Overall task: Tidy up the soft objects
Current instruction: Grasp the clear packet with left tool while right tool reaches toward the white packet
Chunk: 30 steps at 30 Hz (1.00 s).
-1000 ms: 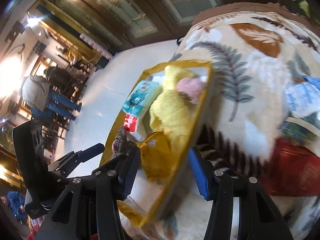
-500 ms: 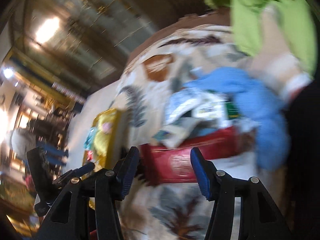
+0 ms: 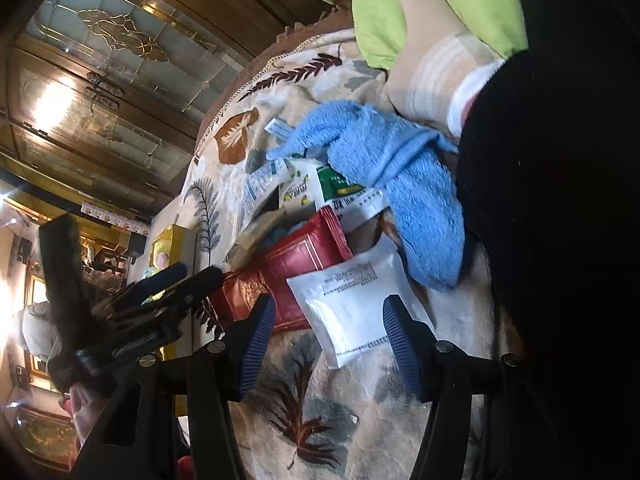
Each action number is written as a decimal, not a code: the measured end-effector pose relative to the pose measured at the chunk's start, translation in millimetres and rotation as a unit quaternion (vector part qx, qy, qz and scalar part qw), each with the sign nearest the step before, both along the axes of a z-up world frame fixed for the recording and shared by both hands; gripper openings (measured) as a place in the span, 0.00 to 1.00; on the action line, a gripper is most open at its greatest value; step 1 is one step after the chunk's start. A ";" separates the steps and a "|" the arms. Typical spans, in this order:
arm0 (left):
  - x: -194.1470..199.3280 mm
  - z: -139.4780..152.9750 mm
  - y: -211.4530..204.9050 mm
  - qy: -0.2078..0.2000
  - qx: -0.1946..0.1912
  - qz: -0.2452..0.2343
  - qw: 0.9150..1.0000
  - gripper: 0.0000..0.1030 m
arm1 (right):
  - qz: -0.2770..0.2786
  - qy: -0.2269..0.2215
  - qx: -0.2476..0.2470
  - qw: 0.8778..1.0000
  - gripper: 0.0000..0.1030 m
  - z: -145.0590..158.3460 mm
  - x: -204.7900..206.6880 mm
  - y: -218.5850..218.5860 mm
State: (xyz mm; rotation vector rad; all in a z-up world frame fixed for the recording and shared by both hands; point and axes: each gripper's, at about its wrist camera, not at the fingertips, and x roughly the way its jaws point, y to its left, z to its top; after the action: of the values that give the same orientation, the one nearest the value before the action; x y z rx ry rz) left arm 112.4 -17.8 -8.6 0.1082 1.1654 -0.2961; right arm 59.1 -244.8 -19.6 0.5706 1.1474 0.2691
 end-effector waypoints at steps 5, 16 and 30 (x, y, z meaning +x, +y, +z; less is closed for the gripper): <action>22.5 -9.5 -7.0 0.037 -0.030 0.004 0.999 0.82 | -0.002 0.007 0.005 1.000 0.57 -7.0 2.2 -1.8; 43.6 -15.4 -7.8 0.080 -0.075 0.026 0.994 0.84 | -0.005 0.019 0.009 1.000 0.60 -13.2 3.9 -4.0; 60.8 -46.3 -29.4 0.140 -0.081 0.029 0.986 0.88 | 0.058 0.027 -0.062 0.996 0.75 -38.6 22.8 17.5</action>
State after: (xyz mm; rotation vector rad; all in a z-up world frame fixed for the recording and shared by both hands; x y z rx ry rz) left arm 173.2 -47.2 -54.9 -0.1137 1.4159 -0.3606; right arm 81.9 -227.3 -58.2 0.4043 1.2430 0.2806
